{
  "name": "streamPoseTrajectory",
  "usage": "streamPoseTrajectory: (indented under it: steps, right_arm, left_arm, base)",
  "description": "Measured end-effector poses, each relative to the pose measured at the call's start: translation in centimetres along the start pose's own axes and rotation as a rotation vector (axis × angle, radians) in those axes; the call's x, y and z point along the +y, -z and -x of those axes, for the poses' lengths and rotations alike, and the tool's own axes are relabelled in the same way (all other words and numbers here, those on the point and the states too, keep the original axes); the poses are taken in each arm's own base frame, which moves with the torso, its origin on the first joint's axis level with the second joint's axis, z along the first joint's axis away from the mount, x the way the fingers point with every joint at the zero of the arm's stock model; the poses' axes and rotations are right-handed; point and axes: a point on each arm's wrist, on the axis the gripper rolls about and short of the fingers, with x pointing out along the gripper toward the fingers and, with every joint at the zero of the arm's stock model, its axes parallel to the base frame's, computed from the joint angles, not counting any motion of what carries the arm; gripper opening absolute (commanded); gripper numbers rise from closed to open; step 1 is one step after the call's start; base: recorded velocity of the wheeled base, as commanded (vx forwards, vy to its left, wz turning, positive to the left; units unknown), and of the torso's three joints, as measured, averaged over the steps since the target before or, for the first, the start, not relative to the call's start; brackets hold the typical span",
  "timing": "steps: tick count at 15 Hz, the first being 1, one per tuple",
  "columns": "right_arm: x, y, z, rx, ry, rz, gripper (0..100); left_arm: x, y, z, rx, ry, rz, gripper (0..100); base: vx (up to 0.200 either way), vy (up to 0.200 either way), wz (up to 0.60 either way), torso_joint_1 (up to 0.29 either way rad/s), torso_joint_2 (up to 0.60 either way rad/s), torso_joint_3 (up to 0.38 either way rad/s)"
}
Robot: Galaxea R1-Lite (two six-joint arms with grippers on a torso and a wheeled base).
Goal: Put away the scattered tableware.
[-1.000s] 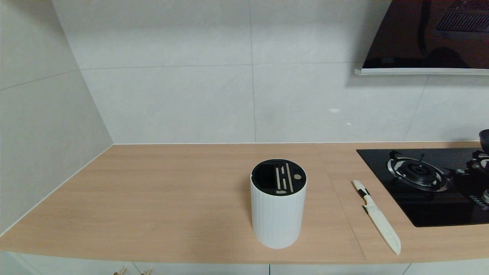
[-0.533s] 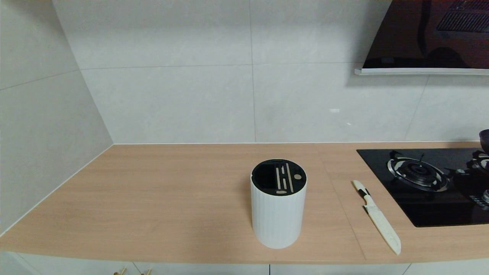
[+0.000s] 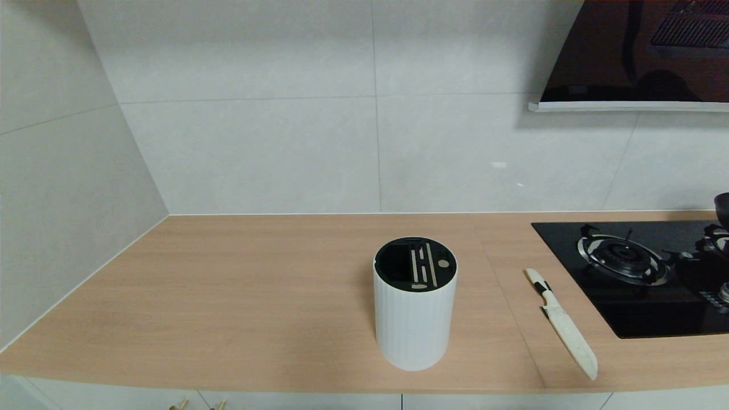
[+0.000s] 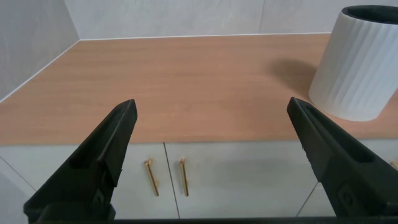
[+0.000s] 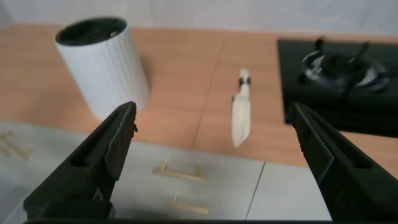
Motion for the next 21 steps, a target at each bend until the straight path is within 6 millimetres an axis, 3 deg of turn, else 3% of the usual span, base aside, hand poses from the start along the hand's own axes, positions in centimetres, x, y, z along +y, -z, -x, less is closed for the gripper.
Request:
streamPoseTrajectory:
  steps: [5,9,15,21]
  right_arm:
    - [-0.6,-4.6,-6.8,0.205,-0.016,-0.022,100]
    - [-1.4,-5.5,-14.3,0.276,-0.019,-0.026,100]
    - [-2.6,-1.5,-23.9,0.438,0.003,-0.023,100]
    - [-3.9,3.5,-29.8,0.489,0.113,0.009,100]
  left_arm:
    - [0.0,0.0,0.0,0.000,0.000,0.000,100]
    - [0.0,0.0,0.0,0.000,0.000,0.000,100]
    - [0.0,0.0,0.0,0.000,0.000,0.000,100]
    - [0.0,0.0,0.0,0.000,0.000,0.000,100]
  base:
    - [0.000,0.000,0.00,0.000,0.00,0.000]
    - [0.000,0.000,0.00,0.000,0.00,0.000]
    - [0.000,0.000,0.00,0.000,0.00,0.000]
    - [0.000,0.000,0.00,0.000,0.00,0.000]
